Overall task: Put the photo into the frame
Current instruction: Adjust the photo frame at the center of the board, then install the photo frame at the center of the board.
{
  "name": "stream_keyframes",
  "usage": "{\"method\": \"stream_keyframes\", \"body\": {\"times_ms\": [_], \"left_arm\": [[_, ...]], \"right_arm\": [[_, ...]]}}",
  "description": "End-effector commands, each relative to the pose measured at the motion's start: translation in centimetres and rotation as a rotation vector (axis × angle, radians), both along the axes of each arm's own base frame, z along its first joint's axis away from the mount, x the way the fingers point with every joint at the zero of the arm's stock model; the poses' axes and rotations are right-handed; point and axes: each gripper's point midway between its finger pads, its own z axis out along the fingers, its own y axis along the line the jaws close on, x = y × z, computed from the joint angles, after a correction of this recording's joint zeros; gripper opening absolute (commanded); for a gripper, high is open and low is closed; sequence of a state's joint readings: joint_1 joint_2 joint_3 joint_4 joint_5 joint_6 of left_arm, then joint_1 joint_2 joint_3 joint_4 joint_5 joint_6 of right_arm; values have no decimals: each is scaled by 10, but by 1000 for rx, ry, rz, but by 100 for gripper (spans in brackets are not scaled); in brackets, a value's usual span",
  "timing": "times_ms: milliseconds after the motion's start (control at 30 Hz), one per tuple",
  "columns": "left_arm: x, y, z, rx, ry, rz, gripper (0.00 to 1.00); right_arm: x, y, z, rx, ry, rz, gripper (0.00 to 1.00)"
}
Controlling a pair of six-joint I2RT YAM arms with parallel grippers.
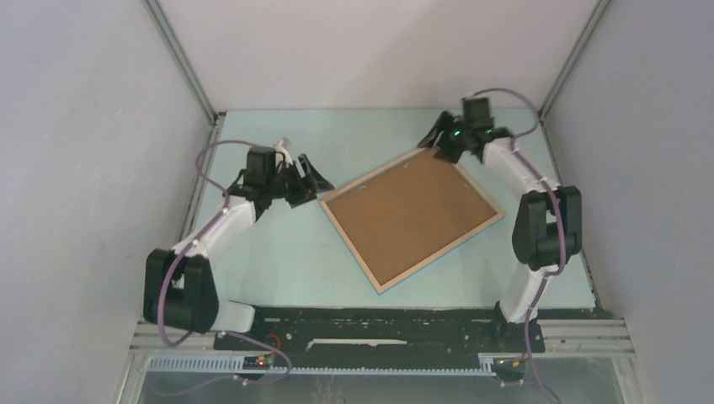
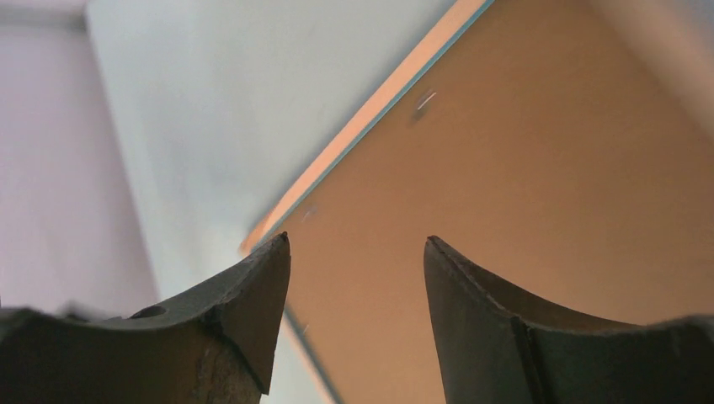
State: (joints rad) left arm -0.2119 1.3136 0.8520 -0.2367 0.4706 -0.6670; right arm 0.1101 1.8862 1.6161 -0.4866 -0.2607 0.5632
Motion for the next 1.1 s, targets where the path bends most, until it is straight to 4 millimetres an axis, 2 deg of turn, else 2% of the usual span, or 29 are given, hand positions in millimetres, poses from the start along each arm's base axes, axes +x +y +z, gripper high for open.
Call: {"method": "stream_keyframes", "body": {"times_ms": [0, 33, 67, 100, 167, 233, 333, 567, 767, 1067], "left_arm": [[62, 6, 17, 5, -46, 44, 76], [72, 3, 16, -11, -31, 48, 75], [82, 1, 16, -25, -27, 52, 73], [92, -1, 15, -31, -35, 61, 71], [110, -1, 5, -20, -42, 75, 70], [123, -4, -11, -1, -8, 50, 69], [132, -14, -32, -13, 61, -14, 67], [143, -16, -61, 15, 88, -47, 66], [140, -22, -75, -27, 144, -54, 62], [137, -26, -81, -64, 171, -51, 60]], "right_arm": [[-41, 119, 13, 304, -38, 133, 65], [-52, 141, 8, 324, -26, 154, 62], [-55, 150, 1, 330, -9, 151, 58], [-64, 169, -5, 328, 9, 168, 55], [-73, 191, -21, 314, 35, 174, 51], [-77, 205, -34, 309, 47, 184, 38], [-72, 207, -59, 258, 69, 164, 23], [-58, 207, -104, 223, 119, 163, 15], [-45, 208, -123, 198, 138, 152, 3], [-33, 204, -140, 178, 163, 123, 1]]}}
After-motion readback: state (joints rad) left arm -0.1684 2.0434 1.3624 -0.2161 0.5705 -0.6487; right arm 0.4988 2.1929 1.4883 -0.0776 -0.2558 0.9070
